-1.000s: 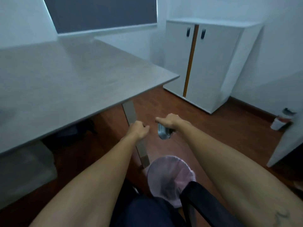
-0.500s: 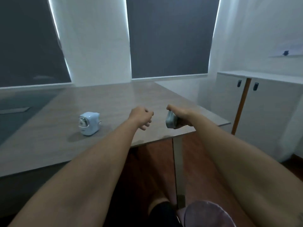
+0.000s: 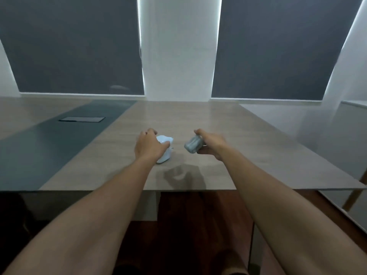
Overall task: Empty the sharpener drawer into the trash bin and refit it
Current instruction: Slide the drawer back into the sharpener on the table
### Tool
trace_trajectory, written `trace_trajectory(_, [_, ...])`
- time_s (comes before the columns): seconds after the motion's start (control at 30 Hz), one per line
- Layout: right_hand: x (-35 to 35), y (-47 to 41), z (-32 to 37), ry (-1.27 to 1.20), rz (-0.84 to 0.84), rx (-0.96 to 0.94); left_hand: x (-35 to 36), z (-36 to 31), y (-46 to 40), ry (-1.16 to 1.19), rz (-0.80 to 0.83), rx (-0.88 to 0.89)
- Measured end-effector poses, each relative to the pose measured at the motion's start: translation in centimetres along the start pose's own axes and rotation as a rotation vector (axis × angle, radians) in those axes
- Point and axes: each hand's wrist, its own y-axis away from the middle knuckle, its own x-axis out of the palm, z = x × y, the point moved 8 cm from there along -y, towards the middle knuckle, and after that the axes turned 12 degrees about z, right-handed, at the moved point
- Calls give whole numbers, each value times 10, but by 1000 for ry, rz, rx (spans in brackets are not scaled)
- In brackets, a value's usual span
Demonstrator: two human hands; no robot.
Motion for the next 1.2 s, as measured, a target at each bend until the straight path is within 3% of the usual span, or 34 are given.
trace_trajectory(0.4, [29,-55,-35,-212,33,20,39,47,-36,319,-52,-112])
trace_trajectory(0.57, [42,-64,-34,-331,74,31,48,58,-50,438,7,-200])
trace_trajectory(1.2, [53,-70,-34,-330,93,1,48,51,-59,737,2,-223])
